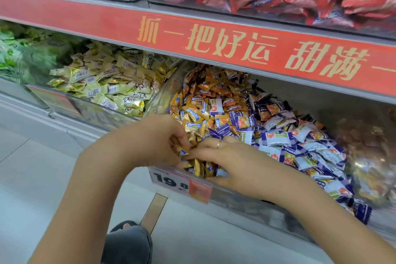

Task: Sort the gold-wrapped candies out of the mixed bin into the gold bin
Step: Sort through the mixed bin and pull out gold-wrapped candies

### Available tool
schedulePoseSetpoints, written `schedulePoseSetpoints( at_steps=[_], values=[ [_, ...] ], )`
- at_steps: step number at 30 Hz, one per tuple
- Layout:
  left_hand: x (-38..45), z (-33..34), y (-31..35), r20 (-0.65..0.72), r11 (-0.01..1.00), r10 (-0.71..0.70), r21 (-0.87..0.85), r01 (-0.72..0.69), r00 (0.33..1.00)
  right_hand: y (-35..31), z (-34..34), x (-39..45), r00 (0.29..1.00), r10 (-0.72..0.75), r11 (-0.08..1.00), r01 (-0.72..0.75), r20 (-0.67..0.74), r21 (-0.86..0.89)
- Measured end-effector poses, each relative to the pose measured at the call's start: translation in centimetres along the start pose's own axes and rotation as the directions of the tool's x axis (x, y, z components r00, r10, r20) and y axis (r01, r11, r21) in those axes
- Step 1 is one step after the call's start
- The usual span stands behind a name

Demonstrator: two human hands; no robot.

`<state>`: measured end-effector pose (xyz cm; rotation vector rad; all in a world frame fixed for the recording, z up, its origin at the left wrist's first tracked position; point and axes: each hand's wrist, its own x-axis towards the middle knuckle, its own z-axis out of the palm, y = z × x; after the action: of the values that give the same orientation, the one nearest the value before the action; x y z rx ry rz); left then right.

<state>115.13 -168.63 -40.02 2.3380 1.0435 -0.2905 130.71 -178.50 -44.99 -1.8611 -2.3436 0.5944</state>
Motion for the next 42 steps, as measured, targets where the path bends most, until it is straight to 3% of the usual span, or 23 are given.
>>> schedulePoseSetpoints(
  at_steps=[4, 10, 13, 16, 20, 23, 26, 32, 37, 40, 42],
  values=[
    [1.4, 1.1, 1.2, 0.067, 0.977, 0.013, 0.213, -0.027, 0.998, -0.1, 0.1, 0.1, 1.0, 0.002, 0.997, 0.0, -0.024, 0.077],
    [2.1, 1.2, 1.0, 0.166, 0.958, 0.043, 0.272, -0.088, 0.985, -0.1, -0.1, -0.1, 0.998, 0.046, 0.936, -0.031, -0.035, 0.35],
    [2.3, 1.3, 1.1, 0.247, 0.966, 0.015, 0.247, -0.077, 0.969, 0.4, -0.9, -0.7, 0.982, 0.143, 0.837, -0.055, -0.121, 0.544],
    [2.3, 1.2, 1.0, 0.275, 0.973, 0.063, 0.196, -0.12, 0.959, 1.4, -2.2, -2.0, 0.929, 0.318, 0.657, -0.071, -0.19, 0.751],
    [2.2, 0.9, 0.4, 0.306, 0.981, 0.154, 0.065, -0.182, 0.94, 2.2, -2.6, -3.3, 0.886, 0.412, 0.5, -0.024, -0.214, 0.866],
    [2.1, 1.3, -0.1, 0.28, 0.972, 0.234, -0.036, -0.233, 0.931, 2.1, -2.3, -4.3, 0.873, 0.442, 0.438, -0.01, -0.206, 0.899],
    [1.5, 2.0, -0.7, 0.169, 0.944, 0.293, -0.211, -0.256, 0.941, 1.6, -2.2, -5.3, 0.864, 0.456, 0.406, 0.01, -0.212, 0.914],
    [1.5, 2.9, -0.2, -0.036, 0.903, 0.279, -0.329, -0.275, 0.96, 2.6, -1.9, -6.1, 0.879, 0.439, 0.241, 0.081, -0.183, 0.967],
    [1.6, 3.5, 2.3, -0.188, 0.777, 0.193, -0.57, -0.267, 0.963, 2.7, -2.1, -6.3, 0.885, 0.415, 0.141, 0.166, -0.211, 0.976],
    [1.6, 3.6, 3.4, -0.102, 0.599, 0.105, -0.788, -0.145, 0.989, 2.1, -2.3, -6.4, 0.865, 0.426, 0.285, 0.152, -0.267, 0.946],
    [1.5, 3.8, 4.1, -0.018, 0.353, 0.082, -0.935, -0.046, 0.996, 1.3, -2.4, -6.4, 0.863, 0.391, 0.453, 0.122, -0.319, 0.883]
  ],
)
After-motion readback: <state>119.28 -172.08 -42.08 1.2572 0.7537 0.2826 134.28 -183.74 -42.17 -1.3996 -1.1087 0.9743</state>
